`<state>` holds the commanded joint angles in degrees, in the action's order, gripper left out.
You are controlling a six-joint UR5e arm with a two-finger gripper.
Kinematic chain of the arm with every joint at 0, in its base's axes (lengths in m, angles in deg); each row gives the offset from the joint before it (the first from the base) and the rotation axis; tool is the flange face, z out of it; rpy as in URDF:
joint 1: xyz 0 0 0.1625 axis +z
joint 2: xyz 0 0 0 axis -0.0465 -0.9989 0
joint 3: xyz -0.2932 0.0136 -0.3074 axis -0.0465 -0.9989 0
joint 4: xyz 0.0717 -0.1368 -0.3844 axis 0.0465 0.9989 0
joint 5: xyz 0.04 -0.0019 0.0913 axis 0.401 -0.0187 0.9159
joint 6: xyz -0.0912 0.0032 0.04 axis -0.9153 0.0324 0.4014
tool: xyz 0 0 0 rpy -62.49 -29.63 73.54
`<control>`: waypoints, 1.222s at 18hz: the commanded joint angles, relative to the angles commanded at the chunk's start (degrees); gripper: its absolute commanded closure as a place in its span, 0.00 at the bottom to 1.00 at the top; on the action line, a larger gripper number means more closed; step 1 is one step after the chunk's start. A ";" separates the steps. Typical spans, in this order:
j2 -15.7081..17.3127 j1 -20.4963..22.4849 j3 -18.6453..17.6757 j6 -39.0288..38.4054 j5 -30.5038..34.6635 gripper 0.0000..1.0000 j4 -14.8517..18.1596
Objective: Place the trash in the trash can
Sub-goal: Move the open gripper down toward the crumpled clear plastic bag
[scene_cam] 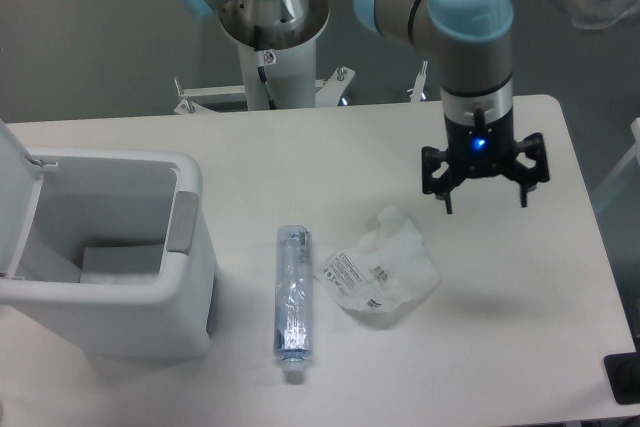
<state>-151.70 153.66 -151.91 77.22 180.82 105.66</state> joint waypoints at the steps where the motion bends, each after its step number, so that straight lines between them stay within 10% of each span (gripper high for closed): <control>1: -0.44 -0.53 -0.53 3.33 0.00 0.00 0.00; 5: -0.88 -0.97 -2.56 19.84 -0.35 0.00 -0.09; 22: -4.39 -3.34 -8.62 38.87 -2.28 0.00 -0.88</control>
<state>-156.09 150.32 -160.54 116.09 178.54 104.78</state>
